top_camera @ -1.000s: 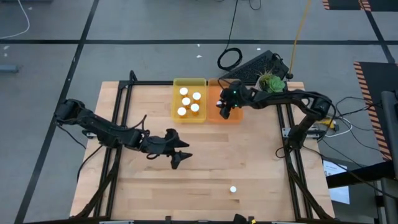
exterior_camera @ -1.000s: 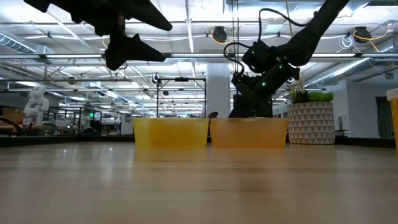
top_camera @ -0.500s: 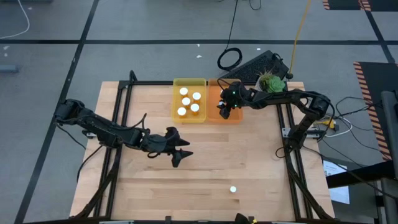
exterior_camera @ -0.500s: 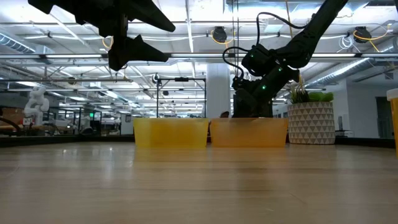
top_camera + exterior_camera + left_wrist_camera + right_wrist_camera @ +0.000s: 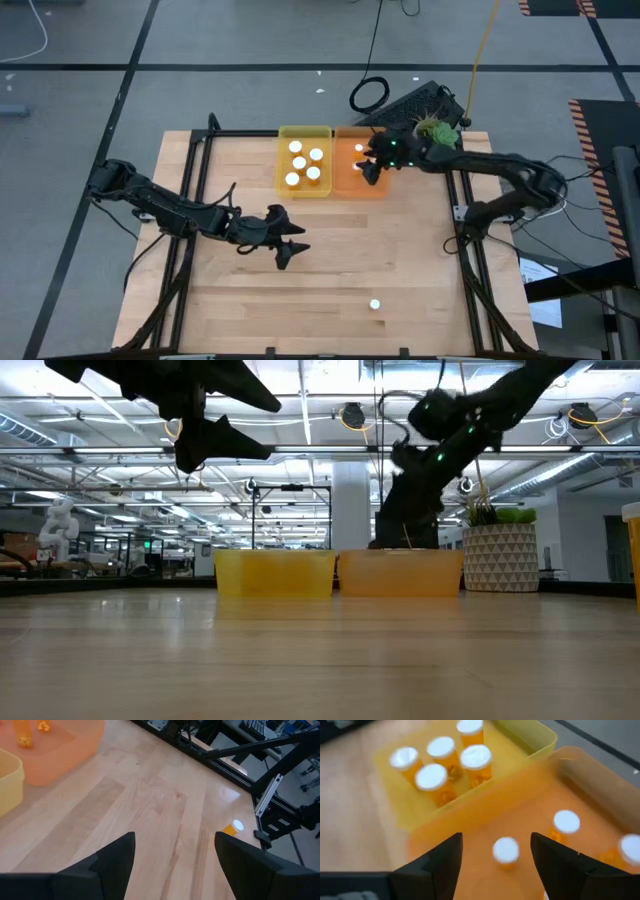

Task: Pick and place medicine bottles into bin by pill shape (circle, oval)
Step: Put the small orange tablet bottle into the orange bin

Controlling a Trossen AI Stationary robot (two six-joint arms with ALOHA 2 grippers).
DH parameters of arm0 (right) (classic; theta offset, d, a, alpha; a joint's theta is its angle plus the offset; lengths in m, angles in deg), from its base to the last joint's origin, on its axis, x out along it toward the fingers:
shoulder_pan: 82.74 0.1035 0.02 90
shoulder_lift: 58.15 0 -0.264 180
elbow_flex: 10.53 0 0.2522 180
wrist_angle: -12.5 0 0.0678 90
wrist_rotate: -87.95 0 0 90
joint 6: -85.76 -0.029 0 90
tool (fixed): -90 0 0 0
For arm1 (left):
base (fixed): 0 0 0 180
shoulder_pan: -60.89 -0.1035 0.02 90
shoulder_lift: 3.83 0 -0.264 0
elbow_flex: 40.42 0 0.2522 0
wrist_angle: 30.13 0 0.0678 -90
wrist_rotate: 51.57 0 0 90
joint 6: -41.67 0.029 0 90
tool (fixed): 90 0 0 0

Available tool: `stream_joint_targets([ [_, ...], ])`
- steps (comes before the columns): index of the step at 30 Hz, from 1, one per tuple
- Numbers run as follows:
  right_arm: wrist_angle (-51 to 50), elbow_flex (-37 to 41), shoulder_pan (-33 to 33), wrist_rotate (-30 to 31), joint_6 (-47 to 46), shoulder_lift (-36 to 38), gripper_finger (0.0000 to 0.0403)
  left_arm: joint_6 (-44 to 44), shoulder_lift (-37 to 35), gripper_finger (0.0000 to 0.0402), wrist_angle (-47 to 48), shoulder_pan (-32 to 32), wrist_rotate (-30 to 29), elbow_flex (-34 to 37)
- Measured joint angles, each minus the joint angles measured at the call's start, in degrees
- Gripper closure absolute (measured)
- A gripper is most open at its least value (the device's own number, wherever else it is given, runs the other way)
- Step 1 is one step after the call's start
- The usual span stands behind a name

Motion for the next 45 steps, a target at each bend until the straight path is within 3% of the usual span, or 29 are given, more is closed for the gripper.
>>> stream_joint_targets([
  [4,-7.74,0.00,3.54,-0.17,-4.45,9.25,0.0172,0.44,0.00,0.0128,0.40,0.00,0.37,0.00],
  [10,-16.98,-0.15,14.63,0.62,-15.31,21.55,0.0172,0.50,0.00,0.0128,0.43,0.00,0.50,0.00],
  [17,-27.87,-5.04,32.55,7.82,-27.35,25.40,0.0172,1.92,0.00,0.0128,0.45,0.01,1.56,0.00],
  [24,-37.40,-14.02,49.69,15.57,-33.56,19.38,0.0172,0.87,0.00,0.0128,0.33,1.71,3.36,0.00],
  [30,-40.75,-20.60,59.55,16.06,-37.89,9.85,0.0172,-0.30,0.00,0.0128,0.40,4.68,3.31,0.00],
  [37,-42.54,-26.82,65.32,12.73,-38.90,-0.40,0.0172,-0.89,0.00,0.0128,0.79,7.24,2.91,0.00],
  [45,-42.13,-28.09,68.31,8.24,-38.08,-7.25,0.0172,-3.42,0.02,0.0128,0.84,9.57,2.81,0.00],
])
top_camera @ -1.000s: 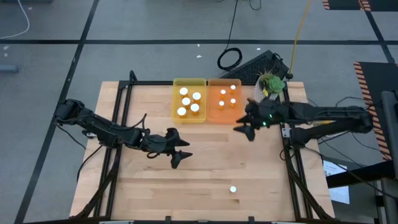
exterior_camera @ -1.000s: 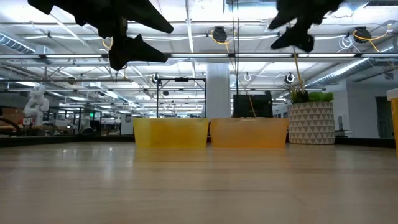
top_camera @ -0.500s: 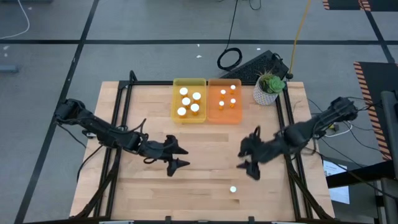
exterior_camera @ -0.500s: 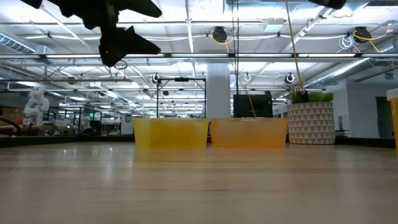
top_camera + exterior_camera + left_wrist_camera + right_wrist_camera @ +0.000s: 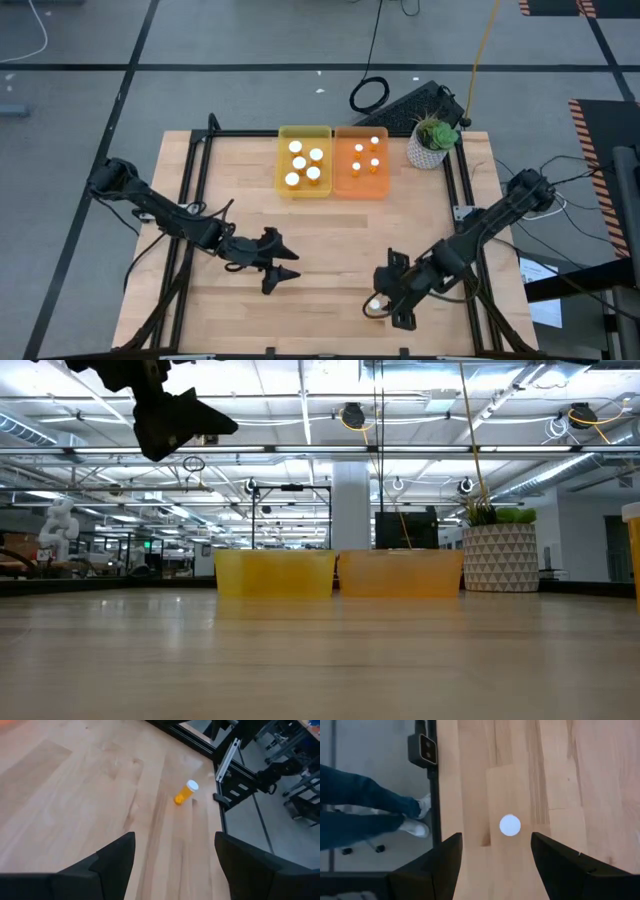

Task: Pick and place medicine bottles into bin by pill shape (circle, oval)
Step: Put the small orange tablet bottle into the orange bin

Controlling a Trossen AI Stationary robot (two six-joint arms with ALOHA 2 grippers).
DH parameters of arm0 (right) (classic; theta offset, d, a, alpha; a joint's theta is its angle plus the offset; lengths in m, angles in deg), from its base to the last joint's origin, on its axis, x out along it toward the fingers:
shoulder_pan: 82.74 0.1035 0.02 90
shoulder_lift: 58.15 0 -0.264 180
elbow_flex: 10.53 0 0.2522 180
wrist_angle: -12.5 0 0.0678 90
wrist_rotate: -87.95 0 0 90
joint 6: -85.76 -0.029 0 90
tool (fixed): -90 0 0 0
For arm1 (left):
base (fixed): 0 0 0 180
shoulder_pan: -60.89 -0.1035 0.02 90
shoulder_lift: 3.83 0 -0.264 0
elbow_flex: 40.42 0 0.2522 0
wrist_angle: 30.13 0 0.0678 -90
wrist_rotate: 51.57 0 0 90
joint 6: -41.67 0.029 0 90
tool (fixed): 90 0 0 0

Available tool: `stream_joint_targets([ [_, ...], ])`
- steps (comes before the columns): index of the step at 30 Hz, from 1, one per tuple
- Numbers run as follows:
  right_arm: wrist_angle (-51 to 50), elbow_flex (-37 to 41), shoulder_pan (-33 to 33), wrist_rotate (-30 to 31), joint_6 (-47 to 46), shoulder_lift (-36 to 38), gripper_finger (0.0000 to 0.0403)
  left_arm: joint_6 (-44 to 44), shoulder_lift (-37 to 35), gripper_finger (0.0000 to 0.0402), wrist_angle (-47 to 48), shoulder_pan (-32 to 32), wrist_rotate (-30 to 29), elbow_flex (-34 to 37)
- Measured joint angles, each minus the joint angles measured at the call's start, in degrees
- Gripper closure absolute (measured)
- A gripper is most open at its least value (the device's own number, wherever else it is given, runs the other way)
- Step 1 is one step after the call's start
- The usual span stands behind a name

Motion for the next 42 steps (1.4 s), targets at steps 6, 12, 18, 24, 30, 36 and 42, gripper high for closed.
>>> stream_joint_targets([
  [6,0.56,0.00,0.28,0.31,3.44,-3.10,0.0172,-1.48,0.00,0.0128,2.45,1.19,-1.31,0.00],
  [12,3.73,0.00,0.26,0.17,8.85,-7.31,0.0172,-2.02,0.00,0.0128,4.22,1.17,-1.21,0.02],
  [18,3.64,0.06,-0.04,0.09,13.52,-10.69,0.0172,-2.00,0.00,0.0128,4.36,1.18,-1.71,0.02],
  [24,3.85,0.07,-0.72,-1.50,17.02,-13.37,0.0172,-1.97,0.00,0.0128,5.67,1.18,-1.90,0.02],
  [30,3.87,0.09,-1.04,-3.80,18.36,-15.50,0.0184,-1.61,0.00,0.0128,6.82,1.18,-1.93,0.02],
  [36,3.89,0.11,-1.77,-3.44,19.86,-16.02,0.0209,-1.62,0.00,0.0128,6.84,1.18,-1.95,0.02],
  [42,3.90,0.15,-3.03,-2.67,21.35,-16.02,0.0217,-1.17,0.00,0.0128,6.82,1.18,-1.95,0.02],
])
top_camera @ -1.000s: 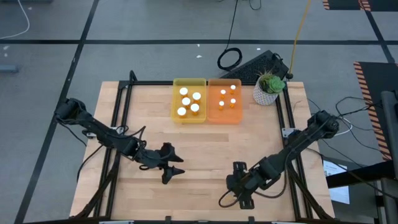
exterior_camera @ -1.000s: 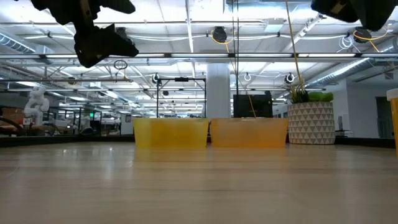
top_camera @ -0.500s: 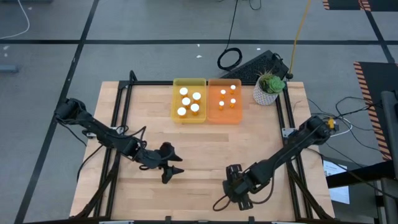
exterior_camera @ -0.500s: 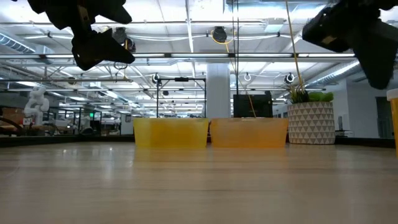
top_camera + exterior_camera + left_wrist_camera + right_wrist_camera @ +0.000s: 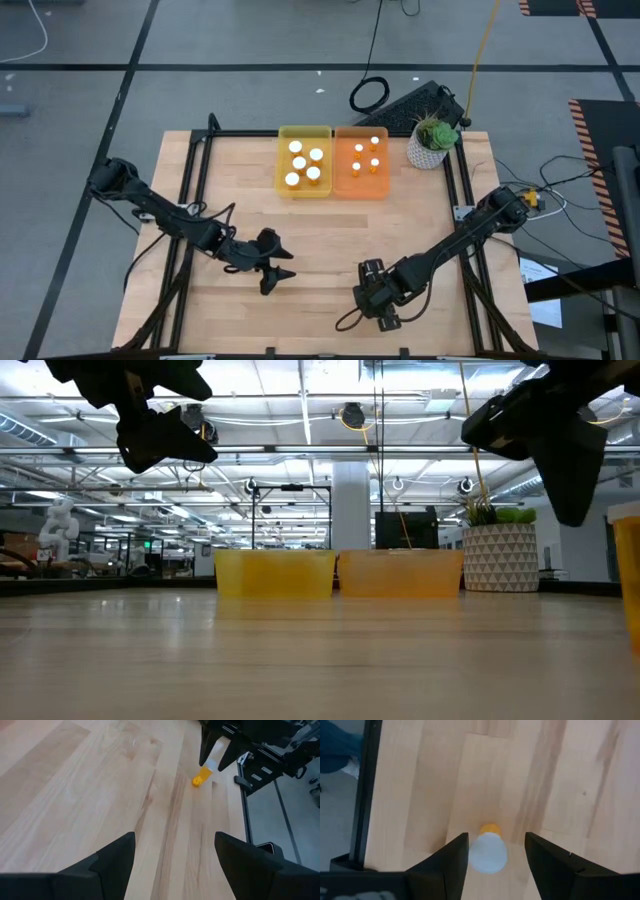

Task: Pick and place medicine bottles into bin by pill shape (circle, oval)
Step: Put the small orange tablet bottle into the orange bin

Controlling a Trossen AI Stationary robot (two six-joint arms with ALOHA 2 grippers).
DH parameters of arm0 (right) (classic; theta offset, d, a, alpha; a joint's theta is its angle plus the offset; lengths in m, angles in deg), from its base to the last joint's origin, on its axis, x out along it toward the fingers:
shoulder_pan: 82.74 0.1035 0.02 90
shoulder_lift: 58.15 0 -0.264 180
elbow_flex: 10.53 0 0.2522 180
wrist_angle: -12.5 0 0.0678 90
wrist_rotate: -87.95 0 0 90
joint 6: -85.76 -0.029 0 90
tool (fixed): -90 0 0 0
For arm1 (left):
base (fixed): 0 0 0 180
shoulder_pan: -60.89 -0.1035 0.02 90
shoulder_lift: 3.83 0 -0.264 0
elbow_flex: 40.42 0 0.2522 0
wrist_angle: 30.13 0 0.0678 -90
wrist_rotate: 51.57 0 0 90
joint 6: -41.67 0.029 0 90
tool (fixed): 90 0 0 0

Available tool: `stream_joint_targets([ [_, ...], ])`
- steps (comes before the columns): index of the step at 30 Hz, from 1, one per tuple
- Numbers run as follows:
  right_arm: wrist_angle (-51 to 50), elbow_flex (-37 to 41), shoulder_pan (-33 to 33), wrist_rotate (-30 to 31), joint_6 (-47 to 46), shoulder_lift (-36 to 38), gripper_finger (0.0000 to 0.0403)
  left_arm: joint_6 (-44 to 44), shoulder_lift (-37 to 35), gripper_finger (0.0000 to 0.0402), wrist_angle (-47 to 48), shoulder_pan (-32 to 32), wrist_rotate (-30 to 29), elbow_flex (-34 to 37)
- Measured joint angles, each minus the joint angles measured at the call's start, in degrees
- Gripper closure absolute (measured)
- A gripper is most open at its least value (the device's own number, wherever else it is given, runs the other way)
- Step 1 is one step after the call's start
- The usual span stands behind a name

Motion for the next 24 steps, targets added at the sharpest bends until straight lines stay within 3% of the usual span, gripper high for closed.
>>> stream_joint_targets([
  [10,3.28,2.89,-0.12,-2.63,-2.06,-0.01,0.0222,0.70,0.00,0.0128,-0.06,-0.02,-0.04,0.00],
  [24,2.89,2.98,-0.73,-2.96,-1.64,1.55,0.0285,0.62,0.00,0.0128,-0.04,0.00,-0.04,0.00],
])
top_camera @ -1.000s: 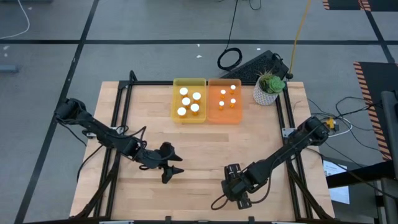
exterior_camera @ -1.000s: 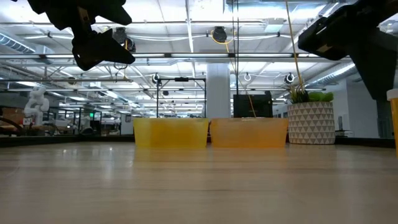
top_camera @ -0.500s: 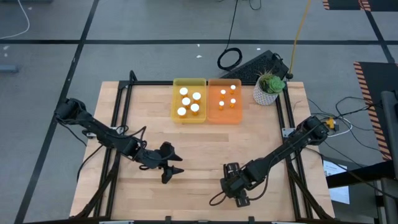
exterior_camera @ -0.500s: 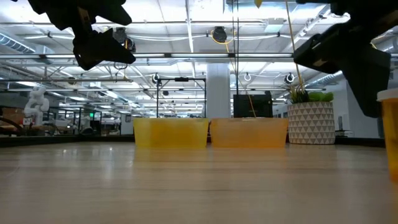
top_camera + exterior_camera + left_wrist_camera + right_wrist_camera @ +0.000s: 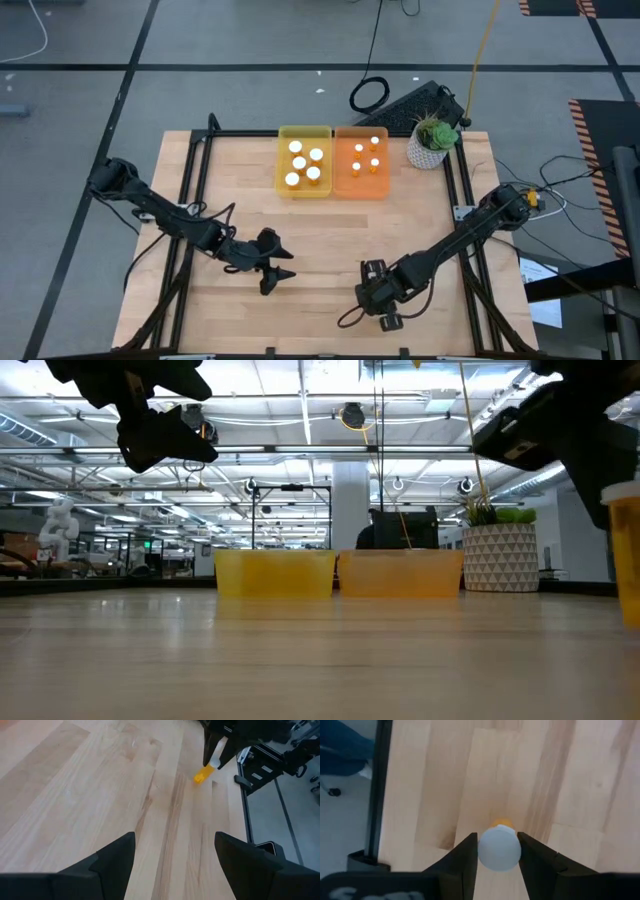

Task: Pick and place medicine bottles into bin by pill shape (circle, oval)
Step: Put the small orange tablet bottle into the orange bin

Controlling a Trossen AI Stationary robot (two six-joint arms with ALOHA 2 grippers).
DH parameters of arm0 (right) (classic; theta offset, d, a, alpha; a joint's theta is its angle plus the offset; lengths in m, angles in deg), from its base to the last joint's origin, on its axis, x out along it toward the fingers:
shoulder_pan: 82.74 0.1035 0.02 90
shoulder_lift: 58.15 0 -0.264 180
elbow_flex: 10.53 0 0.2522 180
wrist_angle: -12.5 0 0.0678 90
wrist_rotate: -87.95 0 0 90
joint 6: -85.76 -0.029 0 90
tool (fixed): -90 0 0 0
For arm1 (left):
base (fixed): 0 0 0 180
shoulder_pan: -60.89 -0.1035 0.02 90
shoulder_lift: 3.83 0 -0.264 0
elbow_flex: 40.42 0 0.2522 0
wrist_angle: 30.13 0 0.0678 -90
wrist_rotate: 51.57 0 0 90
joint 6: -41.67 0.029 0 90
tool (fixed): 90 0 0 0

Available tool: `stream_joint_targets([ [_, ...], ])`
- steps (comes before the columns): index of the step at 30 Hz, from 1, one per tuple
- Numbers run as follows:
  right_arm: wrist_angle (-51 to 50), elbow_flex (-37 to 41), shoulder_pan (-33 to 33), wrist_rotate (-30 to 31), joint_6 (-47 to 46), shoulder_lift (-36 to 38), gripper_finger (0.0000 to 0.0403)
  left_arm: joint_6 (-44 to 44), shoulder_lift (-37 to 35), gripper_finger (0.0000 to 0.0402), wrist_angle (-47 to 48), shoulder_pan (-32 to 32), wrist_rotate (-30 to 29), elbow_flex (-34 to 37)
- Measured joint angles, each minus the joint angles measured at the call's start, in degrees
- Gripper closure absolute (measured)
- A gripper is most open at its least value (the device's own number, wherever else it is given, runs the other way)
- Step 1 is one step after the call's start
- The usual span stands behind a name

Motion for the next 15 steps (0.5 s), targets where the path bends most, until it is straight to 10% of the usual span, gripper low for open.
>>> stream_joint_targets([
  [15,-8.39,-0.07,-14.72,-0.06,3.17,15.14,0.0283,-0.59,0.00,0.0128,-0.31,0.00,0.00,0.00],
])
